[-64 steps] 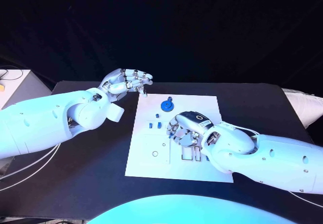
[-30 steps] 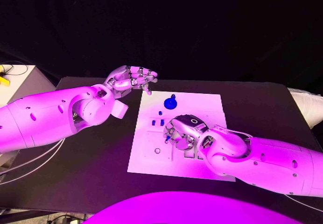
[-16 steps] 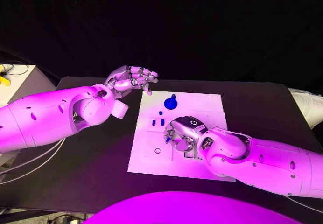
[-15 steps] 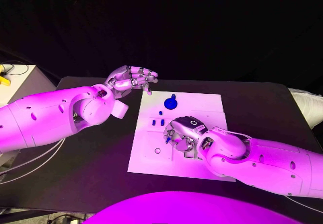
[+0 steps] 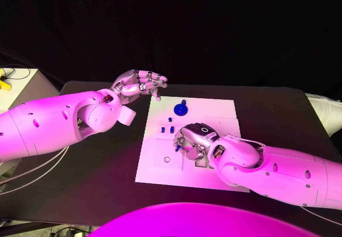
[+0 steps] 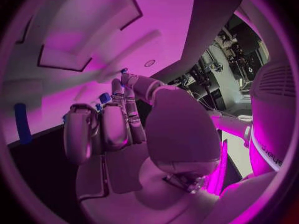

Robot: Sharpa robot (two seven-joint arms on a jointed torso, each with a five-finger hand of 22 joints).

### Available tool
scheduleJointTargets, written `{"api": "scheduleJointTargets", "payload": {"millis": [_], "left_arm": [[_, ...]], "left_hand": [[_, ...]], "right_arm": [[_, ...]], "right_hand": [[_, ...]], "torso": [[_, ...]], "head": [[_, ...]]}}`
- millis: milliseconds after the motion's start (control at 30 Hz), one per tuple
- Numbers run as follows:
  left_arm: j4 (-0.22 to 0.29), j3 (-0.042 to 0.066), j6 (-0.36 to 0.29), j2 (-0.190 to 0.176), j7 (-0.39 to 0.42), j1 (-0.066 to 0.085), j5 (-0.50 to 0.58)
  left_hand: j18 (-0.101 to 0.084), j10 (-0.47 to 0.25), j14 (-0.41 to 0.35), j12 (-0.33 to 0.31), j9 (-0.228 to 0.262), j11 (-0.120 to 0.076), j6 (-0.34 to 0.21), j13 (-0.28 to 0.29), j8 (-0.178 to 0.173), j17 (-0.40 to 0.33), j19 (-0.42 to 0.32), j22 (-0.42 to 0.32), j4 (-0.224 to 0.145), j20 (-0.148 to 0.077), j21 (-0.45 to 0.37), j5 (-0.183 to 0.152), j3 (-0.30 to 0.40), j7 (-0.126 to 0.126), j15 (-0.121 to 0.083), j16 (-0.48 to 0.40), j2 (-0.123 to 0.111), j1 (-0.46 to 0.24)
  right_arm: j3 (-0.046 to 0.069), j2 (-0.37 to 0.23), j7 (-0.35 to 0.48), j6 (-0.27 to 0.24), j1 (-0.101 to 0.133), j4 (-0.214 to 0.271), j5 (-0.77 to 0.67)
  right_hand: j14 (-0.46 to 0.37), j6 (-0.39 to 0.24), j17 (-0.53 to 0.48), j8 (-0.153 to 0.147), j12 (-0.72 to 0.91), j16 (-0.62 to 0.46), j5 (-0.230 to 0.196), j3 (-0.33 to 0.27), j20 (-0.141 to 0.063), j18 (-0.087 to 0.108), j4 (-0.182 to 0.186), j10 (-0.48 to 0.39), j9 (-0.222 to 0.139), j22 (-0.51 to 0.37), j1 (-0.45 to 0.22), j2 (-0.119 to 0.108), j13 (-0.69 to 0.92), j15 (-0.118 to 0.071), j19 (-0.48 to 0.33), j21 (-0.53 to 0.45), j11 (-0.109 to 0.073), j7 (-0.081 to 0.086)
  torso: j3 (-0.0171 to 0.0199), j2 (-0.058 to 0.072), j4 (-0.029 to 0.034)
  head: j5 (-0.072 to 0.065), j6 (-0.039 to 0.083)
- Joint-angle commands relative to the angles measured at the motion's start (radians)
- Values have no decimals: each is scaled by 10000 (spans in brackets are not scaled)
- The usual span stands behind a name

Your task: Assemble the parts on the task board

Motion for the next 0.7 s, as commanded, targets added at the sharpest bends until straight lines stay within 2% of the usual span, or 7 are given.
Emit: {"api": "scheduleJointTargets", "payload": {"millis": [33,133,400,700], "left_arm": [[11,5,217,2,54,0,-90],[10,5,215,-8,51,0,-91],[9,4,216,-22,34,0,-92],[9,4,223,-22,26,0,-92]], "left_hand": [[41,-26,-33,-55,-15,14,-15,0,-66,-17,-10,13,26,25,-10,-18,-10,63,44,-54,6,7],[41,-26,-33,-55,-15,14,-15,0,-66,-17,-10,13,26,25,-10,-18,-10,63,44,-54,6,7],[43,-26,-36,-56,-14,13,-14,2,-66,-18,-16,14,27,28,-13,-13,-1,62,45,-59,29,27],[43,-26,-36,-56,-14,13,-14,2,-66,-18,-16,14,27,28,-13,-13,-1,62,45,-59,29,27]], "right_arm": [[-27,33,-142,107,-63,-113,-167],[-28,63,-166,160,-81,-160,-183],[-42,119,-64,499,-108,-171,-173],[-65,137,137,568,-128,-76,-53]], "right_hand": [[190,26,-17,25,34,-39,26,62,-66,-130,13,611,13,321,-52,84,739,-43,41,-46,-583,39],[187,23,-28,25,32,-43,28,66,-65,-127,12,609,16,309,-56,89,746,-42,35,-58,-582,40],[182,15,-53,24,26,-56,20,63,-63,-121,10,603,20,289,-69,86,756,-39,24,-77,-579,44],[150,-71,-155,-9,-49,-106,-46,27,-44,-109,14,496,33,246,-150,78,797,-14,-15,-128,-548,76]], "torso": [[10,10,13],[17,12,20],[-1,-1,-16],[2,-3,-2]], "head": [[19,1],[21,1],[17,1],[-8,1]]}}
